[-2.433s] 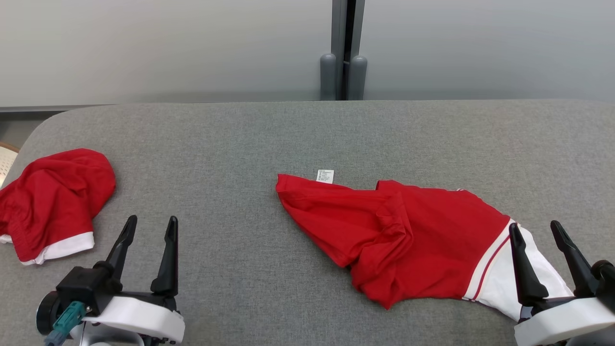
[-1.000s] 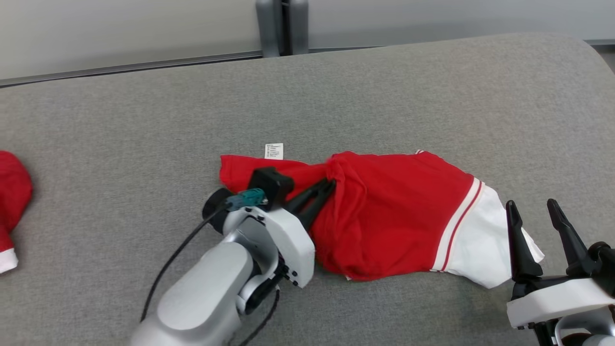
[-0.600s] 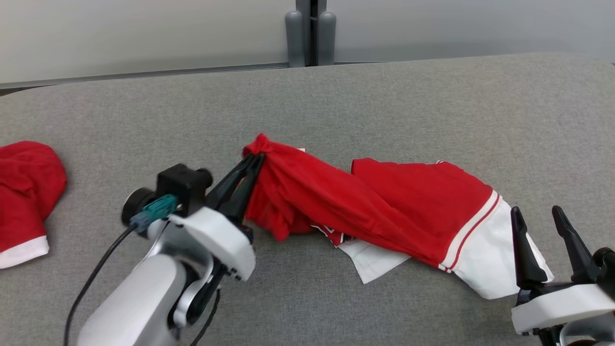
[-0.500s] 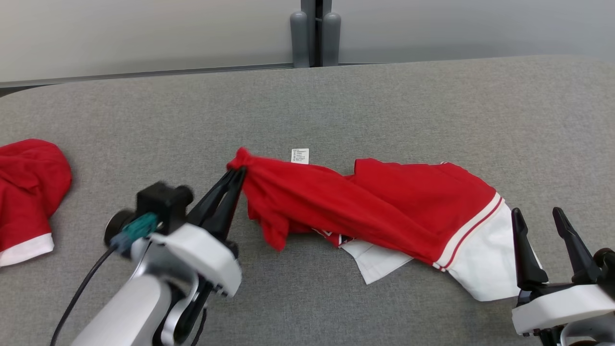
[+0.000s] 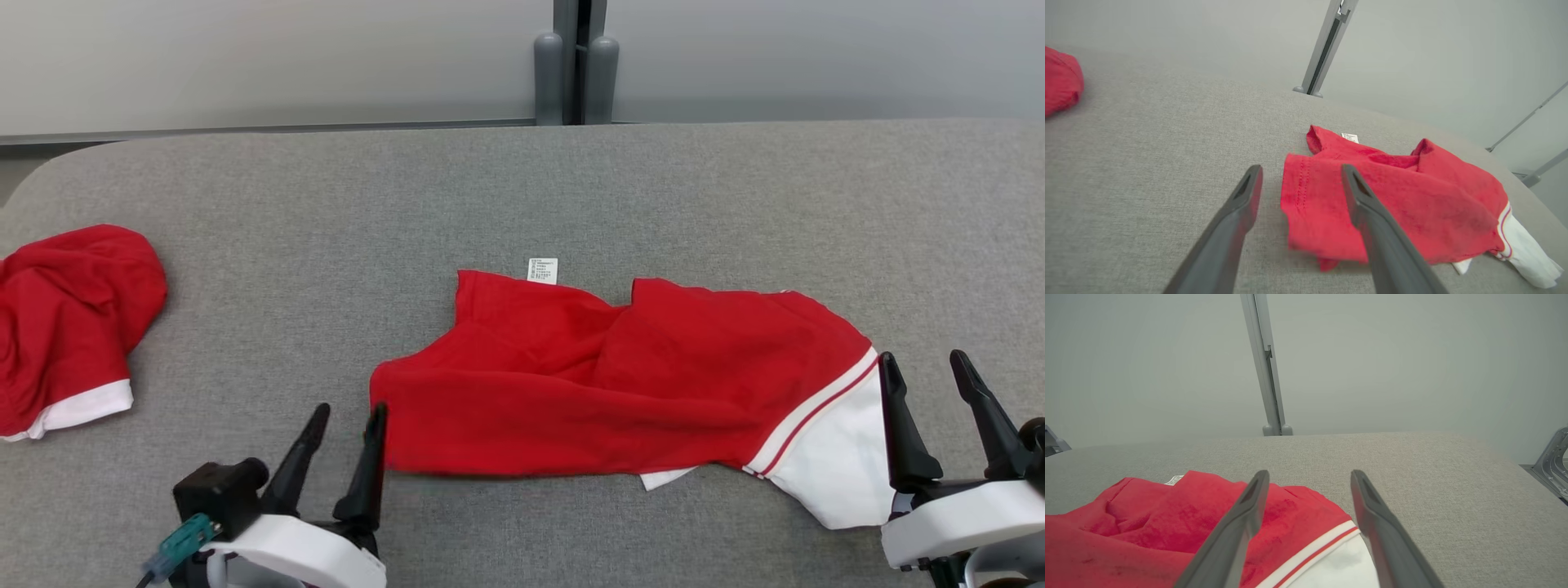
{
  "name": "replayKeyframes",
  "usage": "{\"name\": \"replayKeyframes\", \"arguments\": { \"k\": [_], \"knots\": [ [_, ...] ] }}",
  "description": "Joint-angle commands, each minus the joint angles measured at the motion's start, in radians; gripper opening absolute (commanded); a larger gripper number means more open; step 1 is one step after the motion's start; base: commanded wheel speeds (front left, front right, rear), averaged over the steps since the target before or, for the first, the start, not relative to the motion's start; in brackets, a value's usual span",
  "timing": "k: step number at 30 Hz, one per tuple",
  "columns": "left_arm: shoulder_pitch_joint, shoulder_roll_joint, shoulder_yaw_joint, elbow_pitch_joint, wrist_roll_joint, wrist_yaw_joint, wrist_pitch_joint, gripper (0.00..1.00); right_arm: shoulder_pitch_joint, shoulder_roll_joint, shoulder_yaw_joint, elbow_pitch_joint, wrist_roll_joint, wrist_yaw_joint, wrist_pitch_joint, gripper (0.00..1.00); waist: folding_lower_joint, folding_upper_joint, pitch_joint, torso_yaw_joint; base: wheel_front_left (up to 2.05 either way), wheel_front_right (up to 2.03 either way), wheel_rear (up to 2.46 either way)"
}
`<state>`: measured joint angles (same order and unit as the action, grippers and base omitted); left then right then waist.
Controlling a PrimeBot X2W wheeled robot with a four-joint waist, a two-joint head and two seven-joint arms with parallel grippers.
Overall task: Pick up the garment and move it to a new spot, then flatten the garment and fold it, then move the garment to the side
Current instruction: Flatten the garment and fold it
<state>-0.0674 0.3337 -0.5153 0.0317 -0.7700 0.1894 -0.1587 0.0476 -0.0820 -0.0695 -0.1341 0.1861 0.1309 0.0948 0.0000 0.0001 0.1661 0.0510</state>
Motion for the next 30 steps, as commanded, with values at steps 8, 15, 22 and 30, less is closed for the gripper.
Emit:
{"name": "replayKeyframes", "arguments": {
  "k": [8,15,22,30],
  "knots": [
    [-0.008,0.008,0.111,-0.006,0.102,0.025,-0.103,1.00,0.027,-0.013,-0.003,-0.024,-0.008,0.000,0.022,1.00,0.0000,-0.0001,-0.048,0.010,0.00,0.00,0.00],
    [0.027,0.039,0.179,-0.014,0.188,0.017,-0.107,1.00,0.061,-0.016,0.002,-0.027,-0.009,0.000,0.037,1.00,0.0000,-0.0001,-0.112,-0.010,0.00,0.00,0.00],
    [0.075,0.043,0.180,-0.008,0.200,0.012,-0.107,1.00,0.093,-0.012,0.000,-0.039,-0.007,0.000,0.048,1.00,0.0000,-0.0001,-0.144,-0.019,0.00,0.00,0.00],
    [0.074,0.048,0.168,-0.010,0.204,0.022,-0.094,1.00,0.090,-0.009,0.000,-0.050,-0.009,0.000,0.052,1.00,0.0000,-0.0001,-0.141,-0.012,0.00,0.00,0.00]
  ]
}}
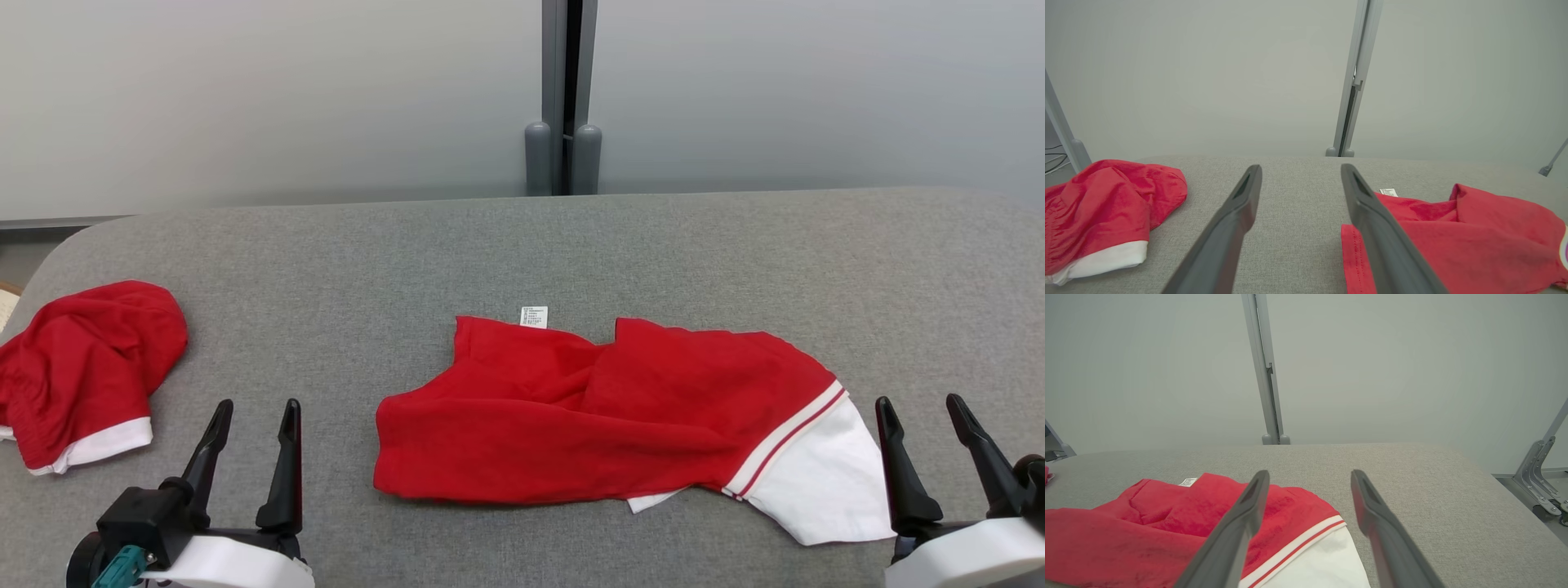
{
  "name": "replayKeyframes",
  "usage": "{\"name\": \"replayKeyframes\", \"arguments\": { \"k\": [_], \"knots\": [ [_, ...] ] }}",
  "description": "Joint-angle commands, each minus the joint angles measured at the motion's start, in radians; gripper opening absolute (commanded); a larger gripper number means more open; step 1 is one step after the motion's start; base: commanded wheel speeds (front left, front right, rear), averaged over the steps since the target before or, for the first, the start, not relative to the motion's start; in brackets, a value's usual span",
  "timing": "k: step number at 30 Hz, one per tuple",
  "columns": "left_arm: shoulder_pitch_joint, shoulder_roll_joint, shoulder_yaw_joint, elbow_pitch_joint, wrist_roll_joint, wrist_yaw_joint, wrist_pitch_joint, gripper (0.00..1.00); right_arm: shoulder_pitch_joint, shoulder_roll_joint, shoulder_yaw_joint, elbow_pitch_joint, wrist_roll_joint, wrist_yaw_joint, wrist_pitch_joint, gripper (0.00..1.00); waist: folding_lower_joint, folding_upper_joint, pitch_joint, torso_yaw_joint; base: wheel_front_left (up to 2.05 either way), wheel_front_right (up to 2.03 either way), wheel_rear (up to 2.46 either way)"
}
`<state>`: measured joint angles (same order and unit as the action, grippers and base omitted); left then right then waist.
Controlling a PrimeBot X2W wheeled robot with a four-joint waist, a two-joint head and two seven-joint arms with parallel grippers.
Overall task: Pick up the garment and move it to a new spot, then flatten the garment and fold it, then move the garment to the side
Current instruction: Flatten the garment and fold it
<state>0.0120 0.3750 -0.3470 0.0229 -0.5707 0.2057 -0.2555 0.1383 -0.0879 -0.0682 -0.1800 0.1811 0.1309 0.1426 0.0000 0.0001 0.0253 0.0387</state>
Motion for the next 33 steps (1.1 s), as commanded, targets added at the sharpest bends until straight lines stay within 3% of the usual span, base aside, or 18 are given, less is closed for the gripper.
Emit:
{"name": "replayKeyframes", "arguments": {
  "k": [1,7,19,27,28,29,30,33],
  "knots": [
    [-0.007,0.007,-0.002,-0.003,0.005,0.004,0.004,1.00,-0.001,-0.003,-0.001,-0.004,-0.004,0.000,0.005,1.00,0.0000,-0.0001,0.000,0.000,0.00,0.00,0.00],
    [-0.027,0.003,-0.024,-0.002,0.001,-0.006,0.034,1.00,-0.005,-0.001,-0.001,-0.008,-0.005,0.000,0.005,1.00,0.0000,-0.0001,0.009,0.001,0.00,0.00,0.00],
    [-0.096,-0.073,-0.123,0.249,-0.129,-0.167,0.178,1.00,-0.036,-0.006,0.020,0.005,0.004,0.000,-0.005,1.00,0.0000,-0.0001,0.060,-0.020,0.00,0.00,0.00],
    [-0.145,-0.103,-0.144,0.353,-0.159,-0.220,0.204,1.00,-0.044,-0.004,0.023,0.012,0.005,0.000,-0.007,1.00,0.0000,-0.0001,0.079,-0.026,0.00,0.00,0.00],
    [-0.149,-0.106,-0.142,0.358,-0.165,-0.229,0.196,0.91,-0.047,-0.005,0.024,0.013,0.005,0.000,-0.006,1.00,0.0000,-0.0001,0.081,-0.027,0.00,0.00,0.00],
    [-0.154,-0.105,-0.142,0.365,-0.163,-0.234,0.190,0.08,-0.048,-0.005,0.025,0.013,0.005,0.000,-0.007,1.00,0.0000,-0.0001,0.082,-0.028,0.00,0.00,0.00],
    [-0.154,-0.108,-0.142,0.373,-0.170,-0.242,0.192,0.00,-0.048,-0.006,0.023,0.014,0.005,0.000,-0.008,1.00,0.0000,-0.0001,0.084,-0.028,0.00,0.00,0.00],
    [-0.167,-0.111,-0.146,0.388,-0.180,-0.255,0.198,0.00,-0.047,-0.004,0.018,0.016,0.005,0.000,-0.009,1.00,0.0000,-0.0001,0.089,-0.030,0.00,0.00,0.00]
  ]
}}
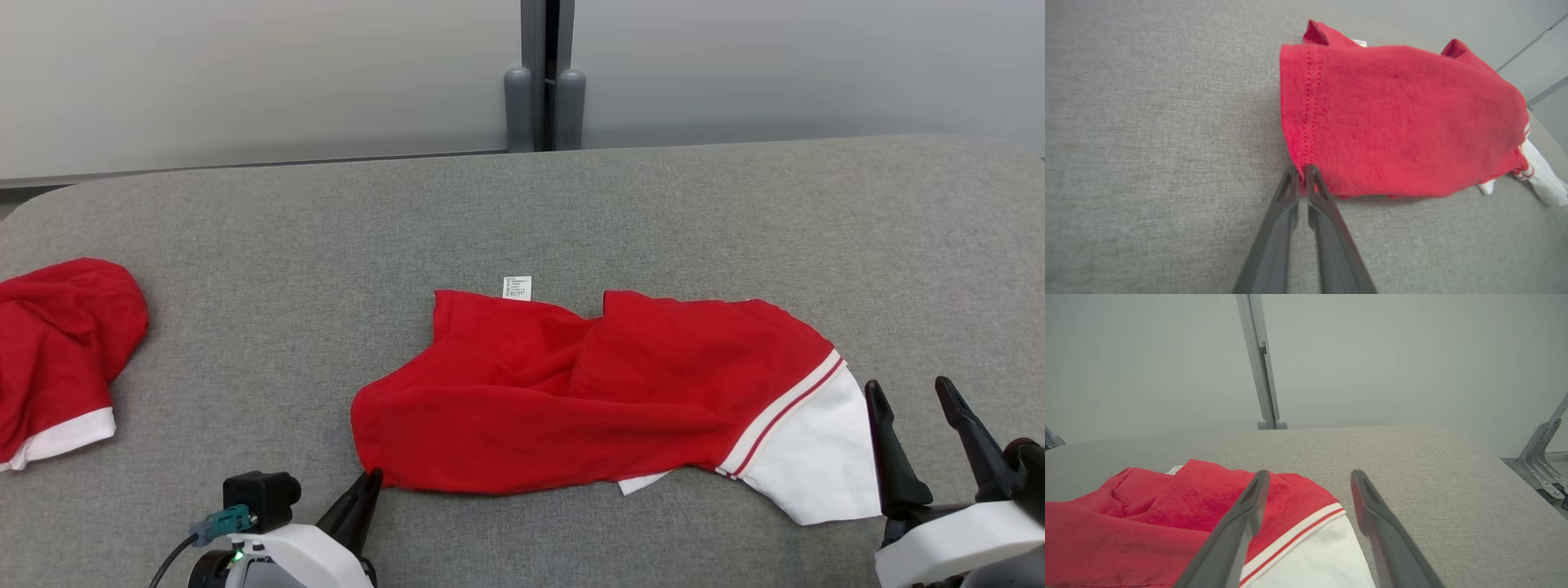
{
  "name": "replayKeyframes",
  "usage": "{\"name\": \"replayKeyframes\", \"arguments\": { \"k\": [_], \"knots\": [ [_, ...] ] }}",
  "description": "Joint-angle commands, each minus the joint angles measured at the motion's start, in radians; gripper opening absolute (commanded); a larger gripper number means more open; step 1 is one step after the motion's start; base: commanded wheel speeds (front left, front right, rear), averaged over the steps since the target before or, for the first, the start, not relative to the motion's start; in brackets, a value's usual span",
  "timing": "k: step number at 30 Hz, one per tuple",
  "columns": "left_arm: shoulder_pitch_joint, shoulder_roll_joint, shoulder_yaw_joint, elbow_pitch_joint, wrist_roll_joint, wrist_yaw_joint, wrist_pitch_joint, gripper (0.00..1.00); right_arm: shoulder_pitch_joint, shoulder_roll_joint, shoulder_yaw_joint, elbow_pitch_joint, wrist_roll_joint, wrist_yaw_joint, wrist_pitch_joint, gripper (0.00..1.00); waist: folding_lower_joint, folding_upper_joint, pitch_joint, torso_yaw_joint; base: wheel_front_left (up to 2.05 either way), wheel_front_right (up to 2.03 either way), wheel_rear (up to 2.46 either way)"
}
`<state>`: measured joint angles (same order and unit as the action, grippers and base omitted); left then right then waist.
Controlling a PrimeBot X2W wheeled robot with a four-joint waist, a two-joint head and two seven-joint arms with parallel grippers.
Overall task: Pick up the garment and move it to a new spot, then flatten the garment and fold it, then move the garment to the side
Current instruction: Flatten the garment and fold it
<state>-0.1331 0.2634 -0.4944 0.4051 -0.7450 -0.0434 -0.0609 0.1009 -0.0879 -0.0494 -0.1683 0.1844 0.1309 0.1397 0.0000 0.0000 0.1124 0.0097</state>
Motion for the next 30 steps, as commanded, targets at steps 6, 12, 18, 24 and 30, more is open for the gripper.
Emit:
{"name": "replayKeyframes", "arguments": {
  "k": [6,12,18,24,30],
  "knots": [
    [-0.030,0.003,-0.006,0.020,0.002,-0.010,-0.004,0.00,-0.008,-0.002,-0.011,0.007,0.003,0.000,-0.010,1.00,0.0000,0.0000,0.008,-0.005,0.00,0.00,0.00],
    [-0.043,0.009,0.004,0.011,0.017,0.008,-0.041,0.00,0.029,-0.008,-0.053,0.074,-0.003,0.000,-0.009,1.00,0.0000,0.0000,0.012,-0.002,0.00,0.00,0.00],
    [-0.053,0.020,0.010,-0.010,0.028,0.020,-0.060,0.00,0.041,-0.010,-0.085,0.213,0.020,0.000,-0.029,1.00,0.0000,0.0000,0.033,0.004,0.00,0.00,0.00],
    [-0.068,0.028,0.016,-0.042,0.030,0.031,-0.058,0.00,-0.021,-0.008,-0.084,0.412,0.051,0.000,-0.064,1.00,0.0000,0.0000,0.069,0.013,0.00,0.00,0.00],
    [-0.079,0.036,0.020,-0.066,0.032,0.037,-0.065,0.00,-0.083,-0.006,-0.046,0.554,0.097,0.000,-0.090,0.44,0.0000,0.0000,0.086,0.016,0.00,0.00,0.00]
  ]
}}
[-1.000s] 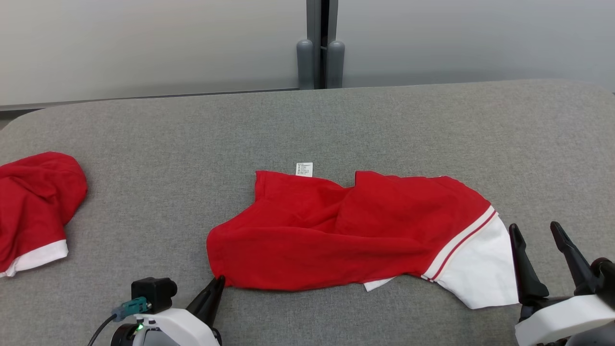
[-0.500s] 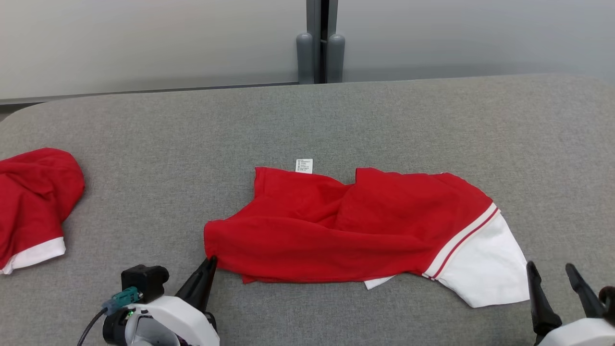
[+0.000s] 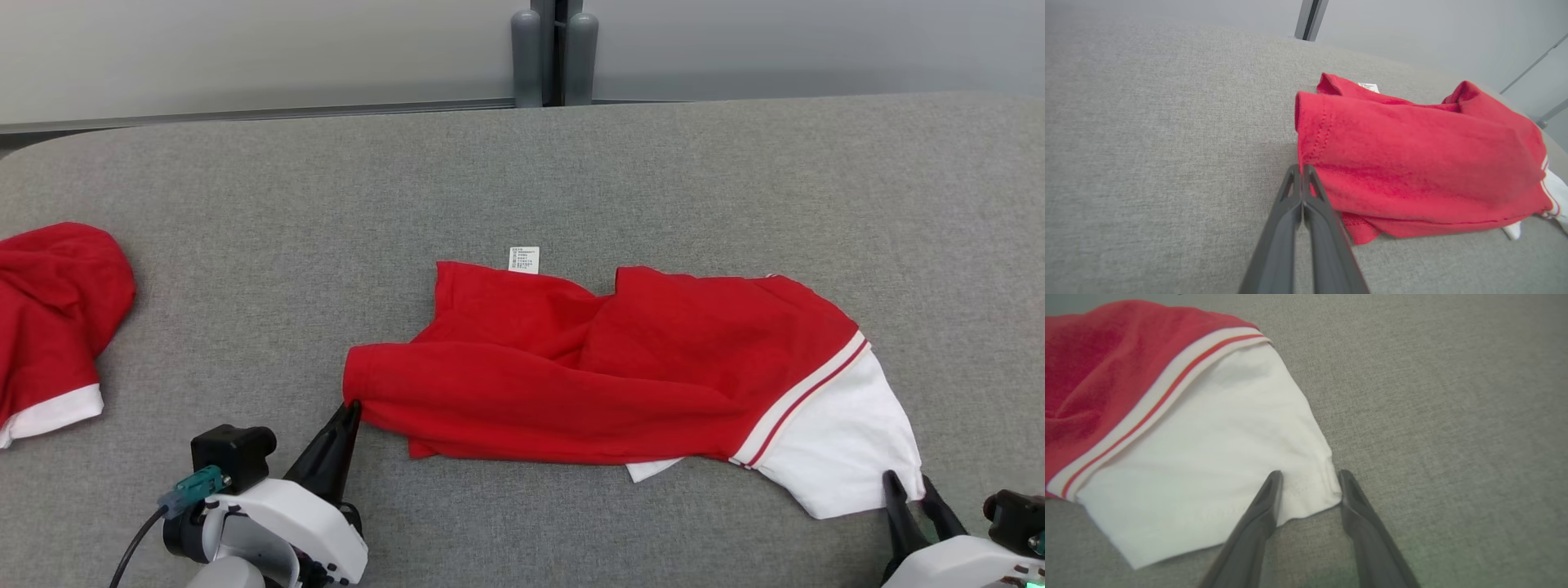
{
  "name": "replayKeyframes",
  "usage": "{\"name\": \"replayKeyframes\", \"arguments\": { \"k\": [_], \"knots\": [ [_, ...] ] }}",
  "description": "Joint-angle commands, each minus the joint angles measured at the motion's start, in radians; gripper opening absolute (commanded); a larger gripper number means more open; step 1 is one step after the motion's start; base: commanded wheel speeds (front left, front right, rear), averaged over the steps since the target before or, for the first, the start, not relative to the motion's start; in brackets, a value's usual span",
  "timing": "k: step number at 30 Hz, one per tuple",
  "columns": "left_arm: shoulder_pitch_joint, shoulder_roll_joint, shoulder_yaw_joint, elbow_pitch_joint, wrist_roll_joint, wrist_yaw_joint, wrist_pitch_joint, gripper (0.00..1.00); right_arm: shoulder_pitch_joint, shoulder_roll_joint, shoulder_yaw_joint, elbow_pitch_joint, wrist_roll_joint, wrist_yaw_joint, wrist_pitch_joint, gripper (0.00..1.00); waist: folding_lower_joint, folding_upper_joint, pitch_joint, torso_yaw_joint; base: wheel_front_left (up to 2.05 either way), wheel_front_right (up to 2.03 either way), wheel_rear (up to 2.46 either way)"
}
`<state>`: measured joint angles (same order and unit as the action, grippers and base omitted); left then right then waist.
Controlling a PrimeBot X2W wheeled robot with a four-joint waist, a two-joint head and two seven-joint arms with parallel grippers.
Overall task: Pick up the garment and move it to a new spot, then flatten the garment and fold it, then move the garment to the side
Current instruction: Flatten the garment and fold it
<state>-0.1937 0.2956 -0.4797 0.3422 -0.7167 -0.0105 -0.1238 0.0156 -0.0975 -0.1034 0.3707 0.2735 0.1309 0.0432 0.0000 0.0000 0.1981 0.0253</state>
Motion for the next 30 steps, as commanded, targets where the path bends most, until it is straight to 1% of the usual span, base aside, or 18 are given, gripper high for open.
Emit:
{"name": "replayKeyframes", "arguments": {
  "k": [1,3,7,10,14,16,20,21,25,28,30],
  "knots": [
    [-0.019,0.006,0.006,-0.009,0.006,0.005,-0.007,0.00,-0.003,0.001,0.015,0.025,0.018,0.000,0.001,0.00,0.0000,0.0000,0.001,0.001,0.00,0.00,0.00],
    [-0.021,0.015,0.007,-0.028,0.016,0.014,-0.014,0.00,-0.011,-0.009,0.025,0.026,0.039,-0.001,-0.015,0.00,0.0000,0.0000,0.001,0.002,0.00,0.00,0.00],
    [-0.018,0.030,0.020,-0.100,0.032,0.040,-0.034,0.00,-0.028,-0.042,0.025,-0.056,0.072,-0.001,-0.070,0.00,0.0000,0.0000,-0.008,0.001,0.00,0.00,0.00],
    [-0.027,0.051,0.034,-0.184,0.047,0.065,-0.038,0.00,-0.041,-0.064,0.024,-0.162,0.066,-0.001,-0.097,0.00,0.0000,0.0000,-0.019,0.001,0.00,0.00,0.00],
    [-0.053,0.077,0.056,-0.306,0.070,0.097,-0.027,0.00,-0.073,-0.100,0.019,-0.335,0.046,-0.001,-0.102,0.00,0.0000,0.0000,-0.039,0.001,0.00,0.00,0.00],
    [-0.082,0.089,0.068,-0.361,0.075,0.108,-0.015,0.00,-0.103,-0.121,0.009,-0.419,0.036,-0.001,-0.094,0.00,0.0000,0.0000,-0.052,0.002,0.00,0.00,0.00],
    [-0.159,0.108,0.082,-0.451,0.095,0.116,0.009,0.00,-0.185,-0.168,-0.009,-0.566,0.007,-0.001,-0.071,0.00,0.0000,0.0000,-0.081,0.000,0.00,0.00,0.00],
    [-0.201,0.113,0.094,-0.480,0.098,0.118,0.016,0.00,-0.236,-0.187,-0.008,-0.620,0.001,-0.001,-0.057,0.00,0.0000,0.0000,-0.097,-0.003,0.00,0.00,0.00],
    [-0.288,0.118,0.110,-0.517,0.108,0.123,0.037,0.00,-0.341,-0.218,-0.014,-0.690,-0.003,-0.001,-0.025,0.00,0.0000,0.0000,-0.126,-0.007,0.00,0.00,0.00],
    [-0.343,0.118,0.113,-0.532,0.114,0.124,0.054,0.00,-0.404,-0.231,-0.020,-0.713,-0.005,-0.001,0.004,0.00,0.0000,0.0000,-0.146,-0.007,0.00,0.00,0.00],
    [-0.357,0.113,0.110,-0.537,0.110,0.121,0.060,0.00,-0.419,-0.231,-0.016,-0.717,-0.002,-0.001,0.013,0.00,0.0000,0.0000,-0.151,-0.007,0.00,0.00,0.00]
  ]
}}
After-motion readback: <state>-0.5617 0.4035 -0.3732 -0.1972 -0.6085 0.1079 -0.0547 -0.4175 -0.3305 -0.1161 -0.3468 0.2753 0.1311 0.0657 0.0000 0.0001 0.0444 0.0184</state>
